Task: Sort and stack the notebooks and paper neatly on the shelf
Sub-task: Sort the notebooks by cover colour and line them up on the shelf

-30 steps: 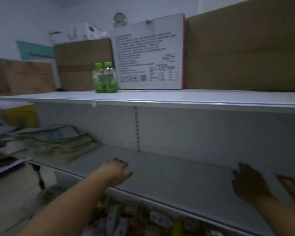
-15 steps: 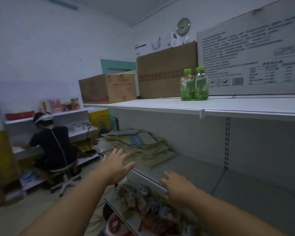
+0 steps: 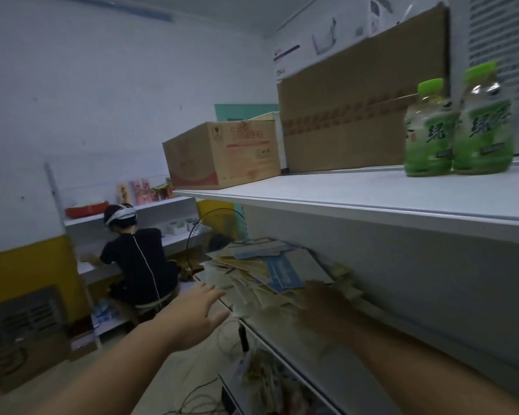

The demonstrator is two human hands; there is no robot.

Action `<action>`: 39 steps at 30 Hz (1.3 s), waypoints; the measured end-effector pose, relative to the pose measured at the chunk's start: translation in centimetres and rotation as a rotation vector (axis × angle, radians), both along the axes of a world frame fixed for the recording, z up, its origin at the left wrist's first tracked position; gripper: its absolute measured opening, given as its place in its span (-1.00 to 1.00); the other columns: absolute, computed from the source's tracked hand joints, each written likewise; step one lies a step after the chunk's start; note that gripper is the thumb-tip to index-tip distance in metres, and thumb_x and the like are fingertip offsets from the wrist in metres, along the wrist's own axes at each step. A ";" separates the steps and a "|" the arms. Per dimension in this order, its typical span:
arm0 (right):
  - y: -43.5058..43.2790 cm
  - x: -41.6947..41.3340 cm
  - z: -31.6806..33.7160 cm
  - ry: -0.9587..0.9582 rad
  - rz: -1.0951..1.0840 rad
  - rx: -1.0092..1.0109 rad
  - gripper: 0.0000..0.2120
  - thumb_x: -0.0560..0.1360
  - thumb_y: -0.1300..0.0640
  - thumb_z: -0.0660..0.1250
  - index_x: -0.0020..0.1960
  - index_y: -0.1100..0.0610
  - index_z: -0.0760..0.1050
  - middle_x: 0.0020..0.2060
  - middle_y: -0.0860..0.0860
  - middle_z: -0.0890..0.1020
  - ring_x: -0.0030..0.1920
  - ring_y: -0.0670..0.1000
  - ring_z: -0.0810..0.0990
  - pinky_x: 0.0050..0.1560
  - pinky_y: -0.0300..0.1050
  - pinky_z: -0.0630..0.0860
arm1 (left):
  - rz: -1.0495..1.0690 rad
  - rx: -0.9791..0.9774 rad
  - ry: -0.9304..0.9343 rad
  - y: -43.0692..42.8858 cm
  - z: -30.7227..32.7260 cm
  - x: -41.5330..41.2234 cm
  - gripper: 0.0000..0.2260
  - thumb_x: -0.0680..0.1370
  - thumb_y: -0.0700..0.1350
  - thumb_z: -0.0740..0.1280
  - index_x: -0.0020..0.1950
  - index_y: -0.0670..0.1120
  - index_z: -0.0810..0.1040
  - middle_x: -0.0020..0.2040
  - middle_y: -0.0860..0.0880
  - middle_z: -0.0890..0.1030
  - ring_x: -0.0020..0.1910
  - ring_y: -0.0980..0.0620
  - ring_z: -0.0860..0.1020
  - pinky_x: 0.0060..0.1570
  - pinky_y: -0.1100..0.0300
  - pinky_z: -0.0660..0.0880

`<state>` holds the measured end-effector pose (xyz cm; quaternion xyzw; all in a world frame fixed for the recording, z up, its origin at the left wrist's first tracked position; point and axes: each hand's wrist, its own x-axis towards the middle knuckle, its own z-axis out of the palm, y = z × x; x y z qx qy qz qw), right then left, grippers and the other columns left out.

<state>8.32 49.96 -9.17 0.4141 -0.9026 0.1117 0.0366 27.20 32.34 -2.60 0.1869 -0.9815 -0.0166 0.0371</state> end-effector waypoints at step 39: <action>-19.2 -9.9 5.0 -0.281 -0.500 -0.755 -0.75 0.62 0.08 0.16 0.10 0.19 0.53 0.07 0.16 0.60 0.02 0.12 0.58 0.00 0.01 0.50 | -0.312 1.254 -0.075 -29.3 -0.4 -21.5 -0.76 0.53 -0.27 0.34 0.19 -0.15 0.51 0.03 -0.16 0.67 -0.01 -0.17 0.64 -0.04 0.02 0.59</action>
